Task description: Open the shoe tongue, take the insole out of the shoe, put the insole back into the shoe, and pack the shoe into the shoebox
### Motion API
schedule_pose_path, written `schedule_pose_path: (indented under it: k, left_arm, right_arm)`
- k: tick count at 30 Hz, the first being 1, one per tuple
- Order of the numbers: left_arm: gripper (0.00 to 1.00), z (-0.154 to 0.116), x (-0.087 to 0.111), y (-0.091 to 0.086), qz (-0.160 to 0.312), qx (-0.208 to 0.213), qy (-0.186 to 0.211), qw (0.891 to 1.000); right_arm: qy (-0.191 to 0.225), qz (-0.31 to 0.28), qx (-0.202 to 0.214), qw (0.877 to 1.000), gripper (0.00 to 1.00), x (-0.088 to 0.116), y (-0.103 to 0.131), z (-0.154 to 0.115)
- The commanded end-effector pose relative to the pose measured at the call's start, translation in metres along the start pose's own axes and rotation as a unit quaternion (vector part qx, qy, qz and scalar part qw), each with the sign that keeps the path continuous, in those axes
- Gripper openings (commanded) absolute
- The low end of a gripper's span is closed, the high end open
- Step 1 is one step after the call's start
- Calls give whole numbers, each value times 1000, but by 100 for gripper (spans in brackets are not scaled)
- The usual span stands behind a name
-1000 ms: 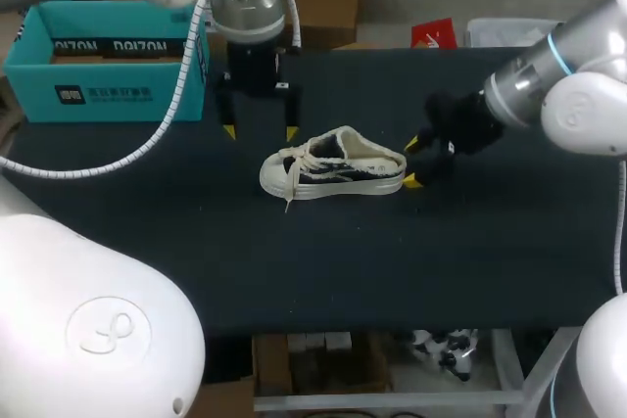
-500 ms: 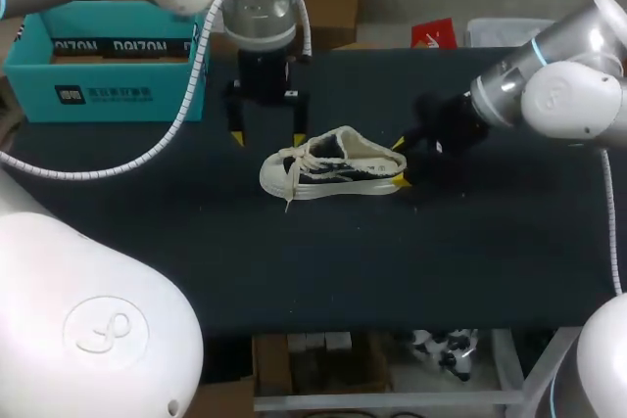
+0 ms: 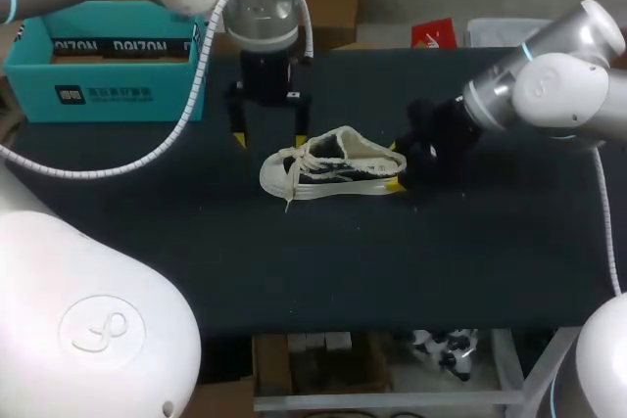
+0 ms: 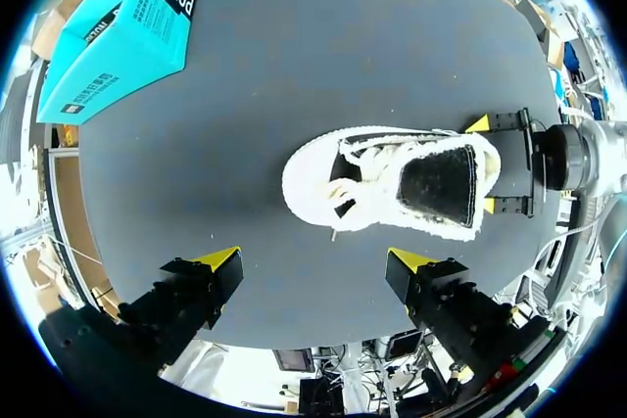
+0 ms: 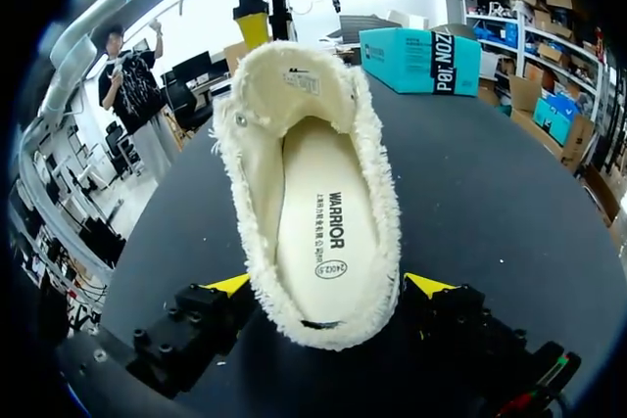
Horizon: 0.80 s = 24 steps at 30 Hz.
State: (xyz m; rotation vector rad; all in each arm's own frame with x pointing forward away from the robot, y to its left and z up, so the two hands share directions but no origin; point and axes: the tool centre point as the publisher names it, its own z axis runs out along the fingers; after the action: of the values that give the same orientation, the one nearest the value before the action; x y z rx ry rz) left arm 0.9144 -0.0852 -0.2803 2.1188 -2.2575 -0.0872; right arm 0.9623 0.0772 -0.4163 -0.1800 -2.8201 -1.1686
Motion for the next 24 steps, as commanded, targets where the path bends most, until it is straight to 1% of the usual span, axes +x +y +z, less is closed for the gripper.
schedule_pose_path:
  k: [1,9,21,22,23,24]
  left_arm:
    - [100,2,3,-3,1,-2,-2,1000]
    - [100,4,5,-4,5,-6,-1,1000]
    - [100,6,7,-6,6,-11,3,1000]
    - [100,6,8,-6,7,-12,6,1000]
    - [100,5,9,-7,6,-14,9,1000]
    - [100,5,11,-7,5,-16,12,1000]
  right_arm:
    - [2,-4,-6,1000,100,0,-1,3]
    - [11,-8,-15,1000,100,-4,0,16]
    - [14,-9,-22,1000,100,-3,-1,20]
    - [14,-9,-22,1000,56,-3,-1,20]
    - [14,-9,-23,1000,3,-3,-2,21]
    - [15,-9,-24,1000,0,-2,-2,21]
